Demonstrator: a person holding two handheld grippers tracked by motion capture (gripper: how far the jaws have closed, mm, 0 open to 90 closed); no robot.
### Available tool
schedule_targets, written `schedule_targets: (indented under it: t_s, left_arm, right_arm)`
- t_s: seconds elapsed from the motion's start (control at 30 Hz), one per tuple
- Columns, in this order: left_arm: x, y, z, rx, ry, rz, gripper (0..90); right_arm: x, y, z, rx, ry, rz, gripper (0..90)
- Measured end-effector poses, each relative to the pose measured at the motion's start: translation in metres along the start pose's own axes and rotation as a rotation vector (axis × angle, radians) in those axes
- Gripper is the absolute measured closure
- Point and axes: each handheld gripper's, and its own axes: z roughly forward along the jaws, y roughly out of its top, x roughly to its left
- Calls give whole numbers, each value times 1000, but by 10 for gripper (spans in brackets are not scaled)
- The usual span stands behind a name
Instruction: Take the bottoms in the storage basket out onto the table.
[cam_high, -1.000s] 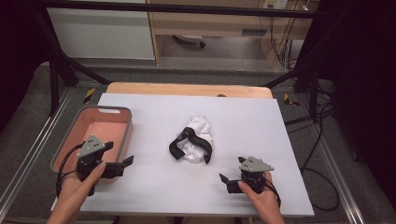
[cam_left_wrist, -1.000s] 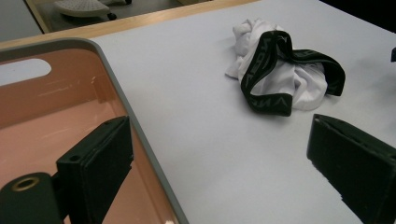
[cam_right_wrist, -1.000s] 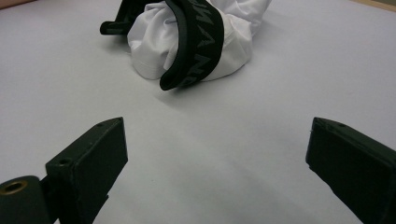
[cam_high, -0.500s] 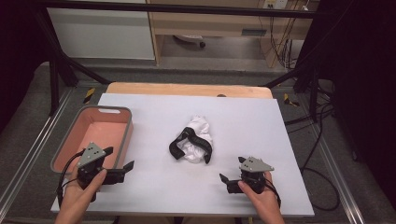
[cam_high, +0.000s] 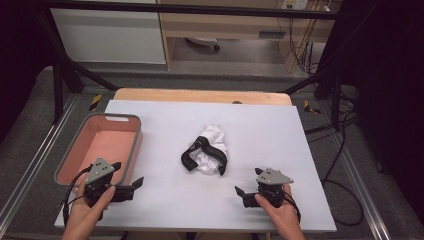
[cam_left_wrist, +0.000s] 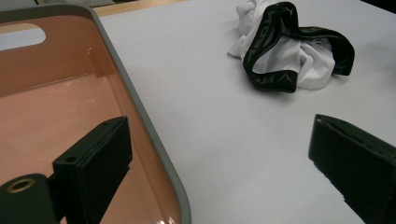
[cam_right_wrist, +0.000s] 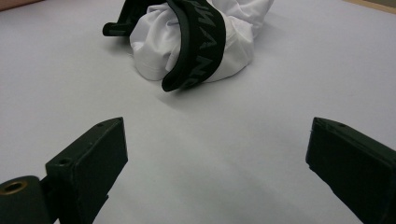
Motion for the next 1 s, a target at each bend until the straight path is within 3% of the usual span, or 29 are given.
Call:
schedule_targets:
  t_s: [0.67, 1.0]
  left_arm:
    - [-5, -9, 7, 69, 10, 17, 55]
    - [-7, -15, 7, 74, 13, 12, 61]
  right_arm:
    - [0, 0, 0, 2, 3, -3, 55]
    - [0, -1, -1, 5, 2, -1, 55]
